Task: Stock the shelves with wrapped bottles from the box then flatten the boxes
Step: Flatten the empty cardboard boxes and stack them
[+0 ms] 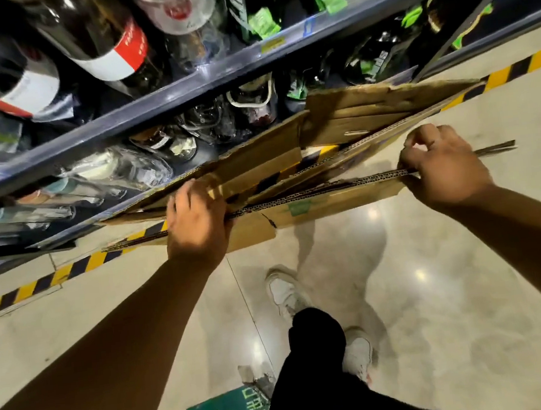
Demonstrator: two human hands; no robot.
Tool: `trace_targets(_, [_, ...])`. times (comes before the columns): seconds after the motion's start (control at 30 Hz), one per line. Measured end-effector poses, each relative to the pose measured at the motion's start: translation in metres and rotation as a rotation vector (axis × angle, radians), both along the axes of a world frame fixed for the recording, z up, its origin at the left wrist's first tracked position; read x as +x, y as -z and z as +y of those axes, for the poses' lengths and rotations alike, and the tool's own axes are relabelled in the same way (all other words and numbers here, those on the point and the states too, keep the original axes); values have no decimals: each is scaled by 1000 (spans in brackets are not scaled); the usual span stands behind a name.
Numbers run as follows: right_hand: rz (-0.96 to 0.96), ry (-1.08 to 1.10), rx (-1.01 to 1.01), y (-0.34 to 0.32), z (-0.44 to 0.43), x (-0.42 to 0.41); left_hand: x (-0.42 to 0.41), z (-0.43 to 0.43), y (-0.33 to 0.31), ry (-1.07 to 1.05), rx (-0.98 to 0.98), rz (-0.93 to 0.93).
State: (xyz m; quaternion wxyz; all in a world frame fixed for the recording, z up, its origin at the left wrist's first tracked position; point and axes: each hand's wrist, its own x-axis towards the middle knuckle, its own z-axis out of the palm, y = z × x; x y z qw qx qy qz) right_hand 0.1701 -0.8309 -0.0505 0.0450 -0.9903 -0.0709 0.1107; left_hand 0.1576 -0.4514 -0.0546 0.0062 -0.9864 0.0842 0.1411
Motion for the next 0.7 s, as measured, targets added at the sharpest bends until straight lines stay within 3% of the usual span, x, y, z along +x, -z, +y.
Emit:
trace_targets(0.13, [-22,0,-20,9,11,36,16,8,13,2,-8,-54])
trace_targets(0.3, [98,19,-14,19,19,76,45,6,25,-153,27,61])
trace_targets(0.4, [-17,8,10,20,23,104,67,5,23,-190,113,-13])
trace_targets(0.6, [-71,-1,-83,23,22,151,106,4,17,-272,238,144])
trace_targets(0.7, [-47,-56,-40,23,16,163,110,-1,21,-280,145,204])
